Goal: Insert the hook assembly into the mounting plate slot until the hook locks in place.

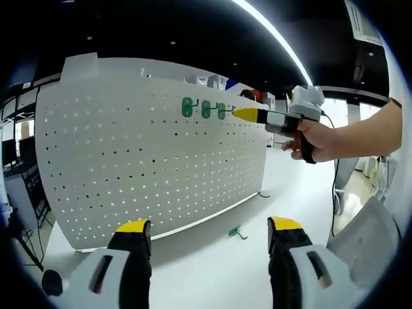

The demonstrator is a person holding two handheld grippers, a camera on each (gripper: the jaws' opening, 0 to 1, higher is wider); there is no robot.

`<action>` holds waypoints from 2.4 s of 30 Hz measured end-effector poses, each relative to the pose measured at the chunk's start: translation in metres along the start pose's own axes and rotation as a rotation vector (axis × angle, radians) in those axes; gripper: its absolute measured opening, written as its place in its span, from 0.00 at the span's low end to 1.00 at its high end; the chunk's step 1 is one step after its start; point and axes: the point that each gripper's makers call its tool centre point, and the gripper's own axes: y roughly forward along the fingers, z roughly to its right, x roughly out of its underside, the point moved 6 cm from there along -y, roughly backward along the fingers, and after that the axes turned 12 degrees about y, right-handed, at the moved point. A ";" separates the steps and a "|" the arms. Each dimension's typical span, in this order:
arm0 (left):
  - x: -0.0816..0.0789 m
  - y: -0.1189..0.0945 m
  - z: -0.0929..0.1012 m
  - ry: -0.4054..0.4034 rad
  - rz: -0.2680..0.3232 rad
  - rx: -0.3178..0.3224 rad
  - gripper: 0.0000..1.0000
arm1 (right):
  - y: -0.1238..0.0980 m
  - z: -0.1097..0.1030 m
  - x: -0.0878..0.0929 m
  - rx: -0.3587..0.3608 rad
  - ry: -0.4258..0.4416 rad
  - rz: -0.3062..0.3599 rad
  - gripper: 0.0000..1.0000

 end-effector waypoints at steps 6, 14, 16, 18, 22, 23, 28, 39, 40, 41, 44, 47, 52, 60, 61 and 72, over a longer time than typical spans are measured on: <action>0.000 0.001 0.002 0.001 0.002 0.007 0.76 | -0.013 0.000 0.008 -0.004 0.020 -0.020 0.56; 0.001 0.000 0.001 0.000 0.001 0.006 0.77 | -0.033 -0.002 0.020 -0.012 0.040 -0.046 0.59; 0.001 -0.001 0.002 0.004 0.000 0.006 0.77 | -0.038 -0.002 0.023 -0.014 0.048 -0.051 0.59; 0.001 -0.001 0.002 0.002 -0.004 0.008 0.77 | -0.043 -0.003 0.027 -0.012 0.047 -0.059 0.58; 0.002 0.000 0.003 0.004 -0.006 0.013 0.77 | -0.050 -0.003 0.031 -0.009 0.055 -0.067 0.59; 0.002 0.000 0.003 0.005 -0.007 0.013 0.77 | -0.053 -0.002 0.033 -0.006 0.058 -0.071 0.59; 0.003 0.001 0.003 0.003 -0.009 0.014 0.77 | -0.062 0.000 0.038 0.000 0.063 -0.080 0.61; 0.008 -0.002 0.003 -0.015 -0.009 0.010 0.77 | -0.081 0.001 0.052 0.013 0.094 -0.105 0.62; 0.009 -0.002 0.003 -0.018 -0.010 0.008 0.77 | -0.083 0.001 0.054 0.013 0.095 -0.109 0.62; 0.010 -0.003 0.003 -0.019 -0.009 0.008 0.77 | -0.086 0.001 0.056 0.014 0.099 -0.113 0.63; 0.012 -0.004 0.004 -0.020 -0.013 0.010 0.78 | -0.090 0.001 0.059 0.014 0.098 -0.126 0.64; 0.015 -0.005 0.005 -0.017 -0.023 0.011 0.78 | -0.095 0.000 0.062 0.008 0.112 -0.128 0.64; 0.018 -0.007 0.005 -0.022 -0.027 0.010 0.78 | -0.102 -0.001 0.068 0.005 0.125 -0.144 0.64; 0.024 -0.012 0.006 -0.026 -0.040 0.011 0.78 | -0.116 -0.004 0.079 -0.002 0.136 -0.176 0.65; 0.025 -0.013 0.006 -0.029 -0.044 0.009 0.78 | -0.118 -0.004 0.080 -0.003 0.137 -0.178 0.65; 0.033 -0.016 0.007 -0.030 -0.061 0.014 0.78 | -0.132 -0.003 0.089 0.005 0.152 -0.204 0.66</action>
